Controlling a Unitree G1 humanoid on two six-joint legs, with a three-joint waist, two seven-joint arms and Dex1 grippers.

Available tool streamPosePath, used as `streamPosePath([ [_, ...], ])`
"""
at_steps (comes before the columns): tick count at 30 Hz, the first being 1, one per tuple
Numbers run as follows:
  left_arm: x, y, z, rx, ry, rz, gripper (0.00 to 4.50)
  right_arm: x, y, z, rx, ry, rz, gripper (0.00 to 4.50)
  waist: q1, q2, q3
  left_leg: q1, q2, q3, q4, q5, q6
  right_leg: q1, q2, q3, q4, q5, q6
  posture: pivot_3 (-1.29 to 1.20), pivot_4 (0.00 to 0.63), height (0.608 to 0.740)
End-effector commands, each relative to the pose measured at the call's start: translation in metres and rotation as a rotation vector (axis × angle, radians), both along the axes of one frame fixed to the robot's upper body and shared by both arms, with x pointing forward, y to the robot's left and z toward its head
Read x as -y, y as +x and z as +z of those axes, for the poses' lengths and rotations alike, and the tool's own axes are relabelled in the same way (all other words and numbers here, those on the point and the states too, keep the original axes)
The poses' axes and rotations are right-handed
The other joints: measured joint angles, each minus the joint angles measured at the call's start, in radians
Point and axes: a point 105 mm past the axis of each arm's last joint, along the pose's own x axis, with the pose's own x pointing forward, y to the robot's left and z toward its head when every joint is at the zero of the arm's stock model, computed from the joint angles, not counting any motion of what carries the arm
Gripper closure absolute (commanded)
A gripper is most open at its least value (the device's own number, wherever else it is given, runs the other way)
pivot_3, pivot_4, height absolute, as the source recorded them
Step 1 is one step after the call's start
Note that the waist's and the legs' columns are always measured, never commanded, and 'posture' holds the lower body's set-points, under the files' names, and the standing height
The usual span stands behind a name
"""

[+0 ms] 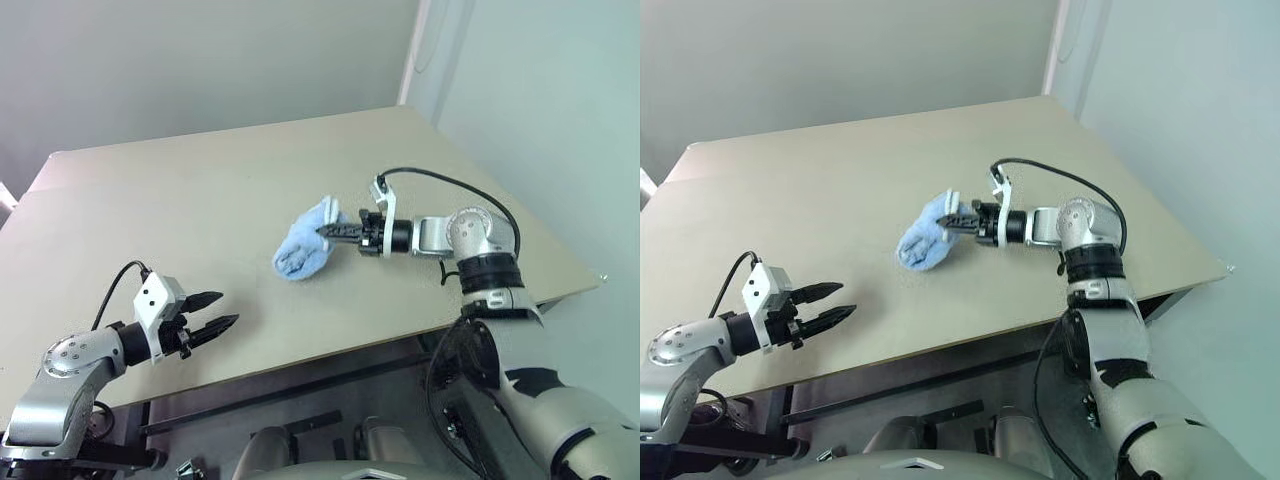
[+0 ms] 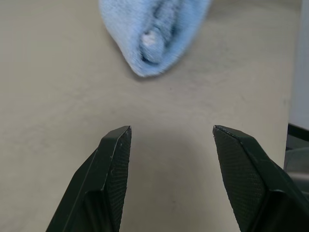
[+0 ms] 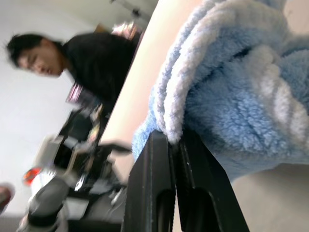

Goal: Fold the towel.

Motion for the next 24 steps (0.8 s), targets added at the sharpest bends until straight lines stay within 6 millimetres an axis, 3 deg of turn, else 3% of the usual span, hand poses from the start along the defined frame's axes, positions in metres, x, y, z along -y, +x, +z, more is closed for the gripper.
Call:
streamPosePath([
  [1,0.003,0.003,0.013,0.056,-0.01,0.005,1.65,0.009,0.033,0.011,0.11,0.004,-0.149,4.48,-0.001,0.0,0.0,0.0,0.0,0.0,0.0,0.0,0.0,0.0,0.0,0.0,0.0,0.0,0.0,0.0,0.0,0.74],
  [6,0.004,0.006,0.014,0.072,-0.021,0.022,1.65,0.017,0.052,-0.014,0.123,-0.094,-0.305,4.48,-0.001,0.0,0.0,0.0,0.0,0.001,-0.002,0.0,0.0,0.0,0.0,0.0,-0.001,0.002,-0.003,0.0,0.0,0.74],
  [9,0.004,0.007,0.014,0.074,-0.02,0.025,1.65,0.02,0.052,-0.029,0.108,-0.128,-0.329,4.48,-0.002,0.0,0.0,0.0,0.0,0.001,-0.003,0.0,0.0,-0.001,0.0,0.001,0.0,0.002,-0.004,0.0,0.0,0.74],
  [13,0.002,0.009,0.013,0.075,-0.013,0.033,1.65,0.027,0.042,-0.063,0.071,-0.218,-0.322,4.48,-0.002,0.0,0.0,0.001,0.0,0.001,-0.001,0.0,0.0,0.001,0.001,0.002,0.0,0.002,-0.004,0.0,0.0,0.74],
  [17,0.0,0.01,0.012,0.069,-0.013,0.036,1.65,0.036,0.037,-0.083,0.011,-0.239,-0.368,3.45,-0.002,0.0,0.0,0.002,0.0,0.0,0.0,0.0,0.0,0.002,0.001,0.002,0.001,0.002,-0.004,0.0,0.0,0.74],
  [24,-0.002,0.017,0.013,0.067,-0.02,0.03,1.65,0.039,0.033,-0.086,-0.006,-0.238,-0.35,0.83,-0.002,0.0,0.0,0.004,0.0,0.0,0.0,0.0,0.0,0.004,0.002,0.001,0.001,0.002,-0.003,0.0,0.0,0.74],
])
